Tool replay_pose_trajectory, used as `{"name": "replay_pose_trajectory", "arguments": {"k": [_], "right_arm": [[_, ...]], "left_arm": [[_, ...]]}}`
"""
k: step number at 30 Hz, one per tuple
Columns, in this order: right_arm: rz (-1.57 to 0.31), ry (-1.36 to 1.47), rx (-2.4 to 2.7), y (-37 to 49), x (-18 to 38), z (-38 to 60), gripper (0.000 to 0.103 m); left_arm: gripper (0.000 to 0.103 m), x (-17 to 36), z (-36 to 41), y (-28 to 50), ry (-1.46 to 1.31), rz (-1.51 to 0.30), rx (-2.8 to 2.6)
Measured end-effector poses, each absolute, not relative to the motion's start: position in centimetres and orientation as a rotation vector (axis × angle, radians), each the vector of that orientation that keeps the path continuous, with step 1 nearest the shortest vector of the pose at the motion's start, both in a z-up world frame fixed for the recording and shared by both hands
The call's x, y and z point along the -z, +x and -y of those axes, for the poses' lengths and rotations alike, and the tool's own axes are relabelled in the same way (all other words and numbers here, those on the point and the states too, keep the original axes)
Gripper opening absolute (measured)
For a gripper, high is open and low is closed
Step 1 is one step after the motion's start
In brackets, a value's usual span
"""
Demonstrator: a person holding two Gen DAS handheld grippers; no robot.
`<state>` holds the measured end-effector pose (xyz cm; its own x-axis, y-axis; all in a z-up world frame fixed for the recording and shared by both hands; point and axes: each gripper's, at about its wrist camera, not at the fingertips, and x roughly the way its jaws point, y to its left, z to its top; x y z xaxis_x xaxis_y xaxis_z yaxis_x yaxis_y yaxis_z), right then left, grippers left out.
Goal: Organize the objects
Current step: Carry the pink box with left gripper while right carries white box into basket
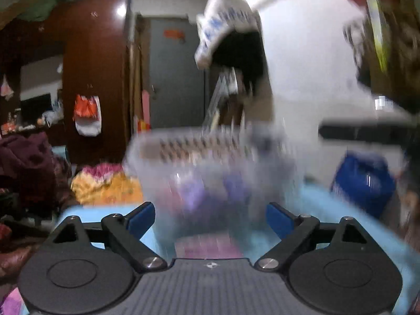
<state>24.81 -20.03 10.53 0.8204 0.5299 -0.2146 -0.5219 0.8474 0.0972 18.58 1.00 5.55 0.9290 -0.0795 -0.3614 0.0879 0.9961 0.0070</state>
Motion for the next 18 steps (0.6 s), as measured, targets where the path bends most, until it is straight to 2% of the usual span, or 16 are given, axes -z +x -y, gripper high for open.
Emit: {"name": "replay_pose_trajectory", "arguments": {"k": [2, 6, 7, 8, 9, 18], "right_arm": [[-0.266, 0.049, -0.543, 24.9, -9.4, 20.7, 0.103], [-0.319, 0.072, -0.572, 25.8, -8.4, 21.1, 0.103], [-0.344, 0.076, -0.574, 26.1, -8.1, 21.0, 0.103], [-0.369, 0.082, -0.57, 26.5, -7.7, 20.9, 0.103], [-0.389, 0.085, -0.568, 26.6, -7.5, 20.7, 0.103], [-0.532, 0.087, -0.579, 27.2, -4.0, 15.3, 0.103]], "left_arm": [[0.093, -3.9, -0.3, 19.9, 0.039, -0.461, 0.074], [0.092, -2.1, -0.1, 21.9, 0.009, -0.529, 0.061], [0.086, -1.8, -0.1, 22.3, 0.004, -0.541, 0.06], [0.073, -1.3, -0.1, 22.1, 0.007, -0.553, 0.062], [0.069, -1.0, 0.2, 21.9, 0.016, -0.564, 0.052], [0.068, -2.2, -5.0, 17.5, -0.071, -0.44, 0.014]]}}
